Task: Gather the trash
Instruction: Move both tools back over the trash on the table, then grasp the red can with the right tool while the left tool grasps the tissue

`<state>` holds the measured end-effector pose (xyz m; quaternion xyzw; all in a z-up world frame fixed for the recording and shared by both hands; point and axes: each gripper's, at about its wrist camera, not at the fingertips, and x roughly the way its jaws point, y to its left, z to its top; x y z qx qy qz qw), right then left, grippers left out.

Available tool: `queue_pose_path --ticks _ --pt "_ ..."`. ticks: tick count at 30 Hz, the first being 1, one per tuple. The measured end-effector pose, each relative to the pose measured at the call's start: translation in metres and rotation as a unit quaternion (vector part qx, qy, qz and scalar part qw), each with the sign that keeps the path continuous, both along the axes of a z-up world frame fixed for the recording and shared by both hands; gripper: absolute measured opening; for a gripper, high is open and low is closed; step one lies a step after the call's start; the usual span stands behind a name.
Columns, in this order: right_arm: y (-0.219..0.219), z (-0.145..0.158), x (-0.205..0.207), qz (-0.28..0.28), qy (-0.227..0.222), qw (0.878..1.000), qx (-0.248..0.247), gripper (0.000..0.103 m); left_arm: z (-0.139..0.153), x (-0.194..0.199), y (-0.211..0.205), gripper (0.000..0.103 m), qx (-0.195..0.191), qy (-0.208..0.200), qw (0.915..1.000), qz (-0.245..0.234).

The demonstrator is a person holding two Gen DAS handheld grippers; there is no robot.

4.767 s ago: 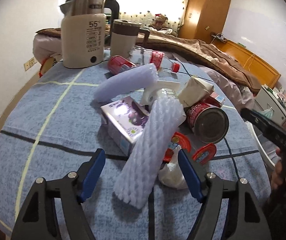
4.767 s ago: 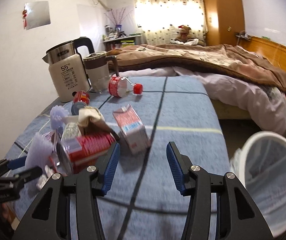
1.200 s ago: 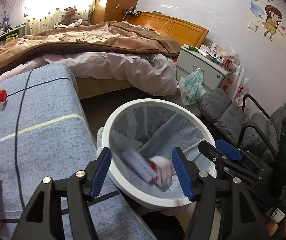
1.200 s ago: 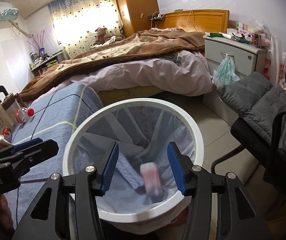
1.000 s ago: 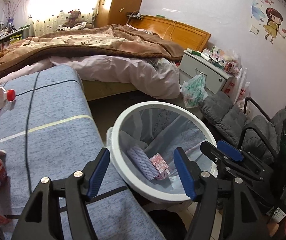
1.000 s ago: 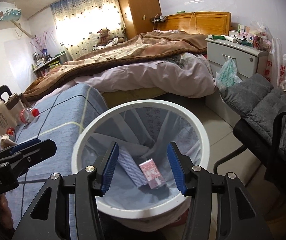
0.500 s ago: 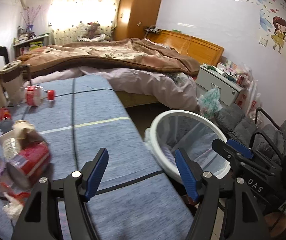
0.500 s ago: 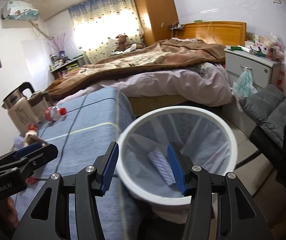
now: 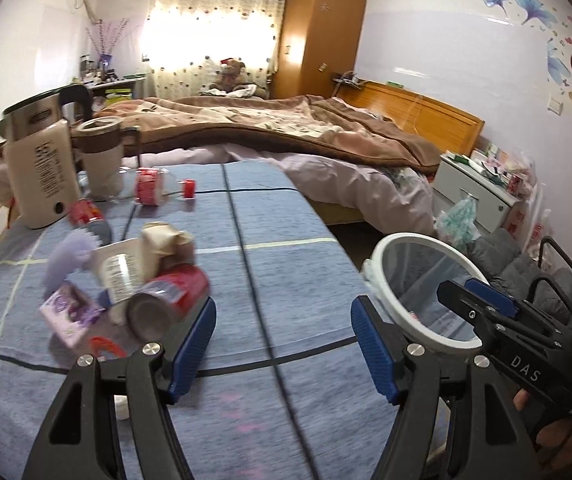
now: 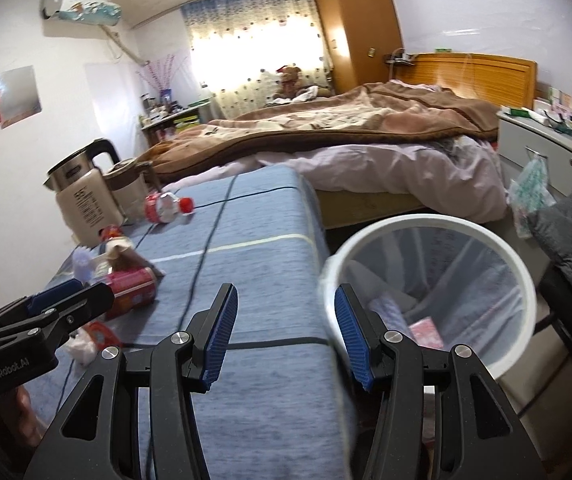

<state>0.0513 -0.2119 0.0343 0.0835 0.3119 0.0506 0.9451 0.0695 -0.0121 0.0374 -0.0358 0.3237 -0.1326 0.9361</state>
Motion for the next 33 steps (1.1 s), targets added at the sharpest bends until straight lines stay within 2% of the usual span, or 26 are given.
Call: queue_pose_path --ticks 9,16,20,27,33 --pt "0.037 -0.006 0.003 0.045 0.003 0.999 0.001 0.052 -0.011 -0.013 0.052 0.072 -0.003 0.011 0.9985 0.054" --pt "0.066 -0.016 0.011 0.083 0.019 0.996 -0.001 0.052 -0.022 -0.021 0.103 0.072 -0.017 0.024 0.994 0.106" --pt "0.082 -0.02 0.017 0.101 0.024 0.995 0.006 0.057 -0.027 -0.024 0.127 0.072 -0.015 0.028 0.9907 0.132" --pt "0.123 -0.024 0.035 0.138 0.027 0.99 0.016 0.061 -0.039 -0.024 0.157 0.073 -0.013 0.043 0.9858 0.162" --pt "0.158 -0.027 0.048 0.163 0.031 0.986 0.016 0.063 -0.045 -0.019 0.17 0.073 -0.019 0.055 0.9843 0.167"
